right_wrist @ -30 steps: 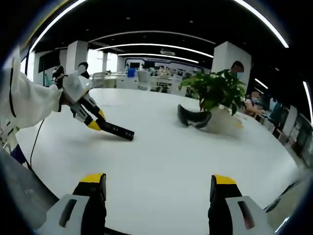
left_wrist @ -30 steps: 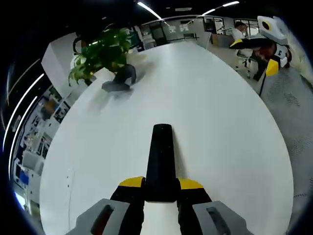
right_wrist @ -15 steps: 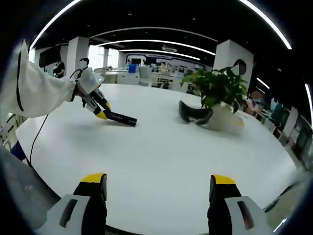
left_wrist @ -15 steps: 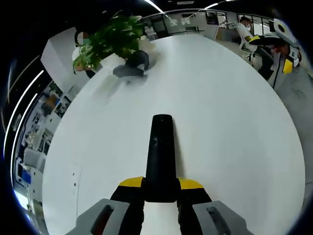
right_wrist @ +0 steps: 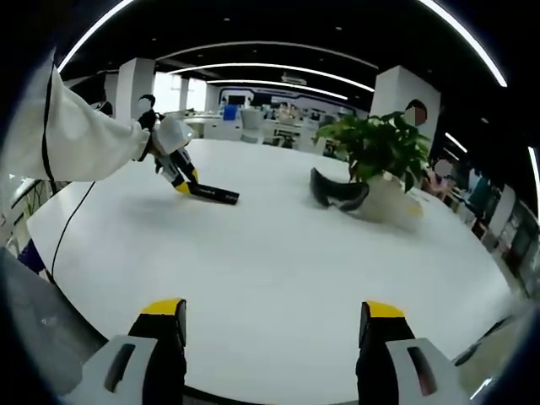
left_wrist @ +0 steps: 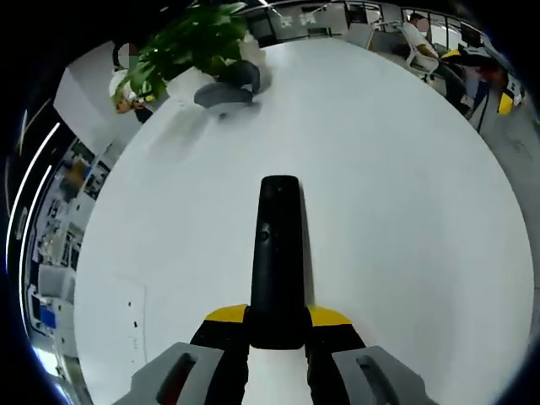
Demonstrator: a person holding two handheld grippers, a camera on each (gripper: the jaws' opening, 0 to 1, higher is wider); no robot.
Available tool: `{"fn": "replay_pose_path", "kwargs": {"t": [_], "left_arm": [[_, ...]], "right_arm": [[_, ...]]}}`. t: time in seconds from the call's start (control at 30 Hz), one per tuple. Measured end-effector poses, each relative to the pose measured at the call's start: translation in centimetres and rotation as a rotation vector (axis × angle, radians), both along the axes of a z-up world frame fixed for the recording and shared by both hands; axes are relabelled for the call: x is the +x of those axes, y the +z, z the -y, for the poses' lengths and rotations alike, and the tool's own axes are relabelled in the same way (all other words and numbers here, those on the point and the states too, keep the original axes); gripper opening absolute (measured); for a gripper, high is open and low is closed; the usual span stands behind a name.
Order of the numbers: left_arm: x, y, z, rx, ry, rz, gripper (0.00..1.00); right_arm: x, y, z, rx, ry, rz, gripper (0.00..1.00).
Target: Press the specified remote control buttons in sequence, fully releasing each button before pressing the next.
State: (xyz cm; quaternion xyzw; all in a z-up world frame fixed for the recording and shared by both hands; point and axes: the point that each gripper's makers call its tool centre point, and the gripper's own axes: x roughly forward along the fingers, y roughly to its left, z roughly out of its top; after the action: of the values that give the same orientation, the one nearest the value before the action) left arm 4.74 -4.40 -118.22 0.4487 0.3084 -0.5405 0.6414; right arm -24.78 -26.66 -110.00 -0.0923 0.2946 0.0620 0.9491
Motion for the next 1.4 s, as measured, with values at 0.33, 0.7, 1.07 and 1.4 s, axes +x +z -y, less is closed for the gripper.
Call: {"fn": "replay_pose_path", "kwargs": {"t": [0.33, 0.7, 1.07, 1.4], "left_arm": [[1.5, -0.5, -0.2, 0.056, -0.007, -0.026, 0.24], [2.7, -0.2, -1.1, -0.013, 0.189, -0.012, 0.4], [3.3, 0.1, -2.8, -0.069, 0.454, -0.02, 0.83], [0.7, 3.3, -2.5, -0.281, 0.618, -0.052, 0.97]], "right_arm": [[0.1, -0.1, 0.0, 0.0, -0.001, -0.007, 0.83], [0.2, -0.1, -0.1, 0.005, 0.004, 0.004, 0.82], [0.3, 0.6, 0.1, 0.009, -0.01, 0.037, 0.87], [0.3, 1.1, 0.1, 0.013, -0.013, 0.068, 0.92]]}}
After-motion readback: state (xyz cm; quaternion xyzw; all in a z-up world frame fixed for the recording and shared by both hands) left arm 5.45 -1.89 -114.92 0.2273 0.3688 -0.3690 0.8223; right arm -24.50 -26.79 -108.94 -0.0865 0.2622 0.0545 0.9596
